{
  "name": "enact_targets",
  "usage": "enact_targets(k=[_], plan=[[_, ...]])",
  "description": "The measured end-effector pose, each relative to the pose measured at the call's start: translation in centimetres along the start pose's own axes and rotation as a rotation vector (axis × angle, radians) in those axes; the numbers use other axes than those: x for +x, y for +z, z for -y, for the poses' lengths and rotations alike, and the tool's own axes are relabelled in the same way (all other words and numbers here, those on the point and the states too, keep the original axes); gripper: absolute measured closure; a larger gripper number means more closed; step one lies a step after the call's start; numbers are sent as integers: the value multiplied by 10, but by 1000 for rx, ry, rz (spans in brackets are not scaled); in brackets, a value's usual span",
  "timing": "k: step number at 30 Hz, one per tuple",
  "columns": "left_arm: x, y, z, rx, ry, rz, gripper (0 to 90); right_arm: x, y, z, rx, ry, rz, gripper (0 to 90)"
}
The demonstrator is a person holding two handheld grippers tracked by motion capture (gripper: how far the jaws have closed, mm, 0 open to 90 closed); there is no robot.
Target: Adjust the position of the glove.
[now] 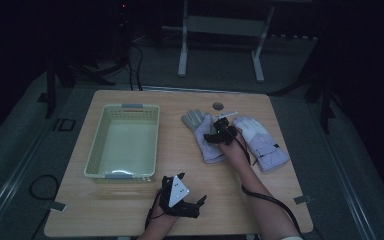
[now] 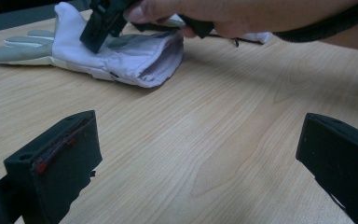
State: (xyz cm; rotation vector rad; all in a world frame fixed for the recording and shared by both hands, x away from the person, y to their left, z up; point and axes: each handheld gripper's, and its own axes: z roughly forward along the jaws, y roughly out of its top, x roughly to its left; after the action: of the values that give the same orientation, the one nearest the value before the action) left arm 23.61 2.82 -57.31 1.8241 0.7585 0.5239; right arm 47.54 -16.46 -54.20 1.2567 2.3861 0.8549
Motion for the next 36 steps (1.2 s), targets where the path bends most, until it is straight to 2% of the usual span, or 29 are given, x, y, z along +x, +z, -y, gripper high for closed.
enact_targets(k=[3, 8, 10, 13, 15, 18, 23, 24, 28, 31, 34, 36], plan=[[0, 0, 0, 0, 0, 1, 0, 0, 2, 0, 6, 18, -19, 439], [0, 0, 0, 0, -1, -1, 0, 1, 1, -1, 14, 21, -35, 615], [0, 0, 0, 1, -3, -1, 0, 4, 0, -1, 15, 5, -22, 656], [0, 0, 0, 2, -3, -2, 0, 10, -2, -3, 19, -17, 7, 779], [0, 0, 0, 2, -3, -1, 0, 14, -3, -4, 21, -21, 29, 809], [1, 0, 0, 2, -6, 1, 0, 16, -11, -7, 6, 19, 5, 825], [1, 0, 0, 0, -9, 1, 0, 21, -34, -14, -46, 60, -13, 830], [1, 0, 0, 0, -9, 1, 0, 23, -46, -16, -77, 85, -17, 831], [1, 0, 0, -2, -6, 0, 0, 28, -70, -19, -128, 119, -26, 831], [0, 0, 0, -2, -6, -2, 0, 32, -92, -20, -188, 163, -57, 829], [0, 0, 0, -1, 3, -5, 0, 40, -110, -18, -222, 167, -20, 830], [-1, 0, 0, -1, 4, -6, 0, 44, -118, -13, -242, 186, -14, 830]])
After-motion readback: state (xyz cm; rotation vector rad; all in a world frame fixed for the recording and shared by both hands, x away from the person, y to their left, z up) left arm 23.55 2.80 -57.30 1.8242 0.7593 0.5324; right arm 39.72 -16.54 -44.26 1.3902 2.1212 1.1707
